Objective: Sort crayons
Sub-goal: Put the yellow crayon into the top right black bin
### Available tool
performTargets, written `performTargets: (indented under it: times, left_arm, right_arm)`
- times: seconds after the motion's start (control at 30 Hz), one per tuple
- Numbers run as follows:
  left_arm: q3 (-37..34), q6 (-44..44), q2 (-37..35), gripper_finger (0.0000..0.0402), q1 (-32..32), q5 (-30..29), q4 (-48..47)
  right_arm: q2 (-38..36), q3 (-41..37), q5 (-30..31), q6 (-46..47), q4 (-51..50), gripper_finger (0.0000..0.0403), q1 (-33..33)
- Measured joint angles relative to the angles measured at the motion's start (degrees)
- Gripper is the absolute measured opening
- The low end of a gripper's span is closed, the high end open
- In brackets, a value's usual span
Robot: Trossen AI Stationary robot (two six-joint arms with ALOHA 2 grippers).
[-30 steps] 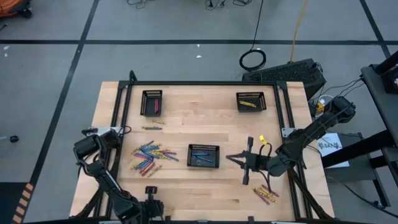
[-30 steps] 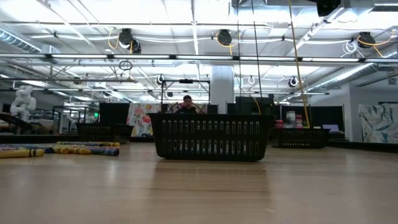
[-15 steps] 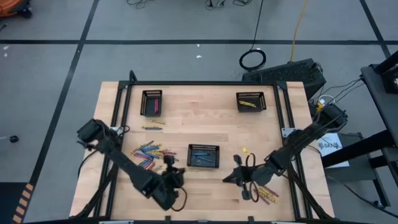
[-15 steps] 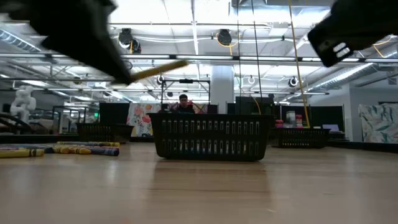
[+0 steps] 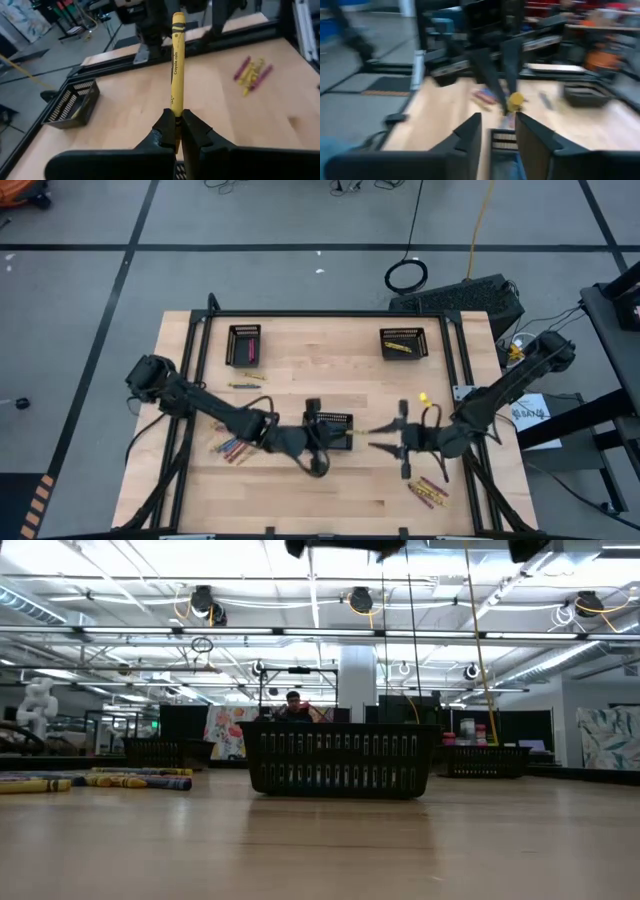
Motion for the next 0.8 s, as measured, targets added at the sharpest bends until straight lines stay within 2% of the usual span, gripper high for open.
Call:
performTargets:
  times: [0.1, 0.2, 0.3, 0.43, 0.6, 0.8]
  left_arm:
    - [0.00, -0.23, 0.04, 0.0000, 1.34, 0.42, 0.78]
    - [0.00, -0.23, 0.04, 0.0000, 1.96, 0.62, 1.91]
    - [0.00, -0.23, 0.04, 0.0000, 2.31, 1.71, 1.92]
    - [0.02, -0.25, 0.04, 0.0000, 2.27, 1.76, 1.92]
    - [0.02, -0.26, 0.04, 0.0000, 2.24, 1.83, 1.88]
    - [0.02, -0.28, 0.04, 0.0000, 2.27, 1.82, 1.89]
  right_arm:
    - [-1.10, 0.00, 2.24, 2.02, -3.44, 0.0140, 0.01]
    - [0.22, 0.00, 4.57, 0.83, -1.48, 0.0153, -0.07]
    - [1.68, -0.02, 9.76, -1.27, 1.52, 0.0154, -0.07]
    - [3.05, -0.02, 10.66, -5.78, 6.68, 0.0149, -0.07]
    - [3.50, -0.02, 10.66, -7.97, 9.50, 0.0125, -0.07]
    - [3.50, -0.02, 10.64, -7.95, 9.30, 0.0053, -0.07]
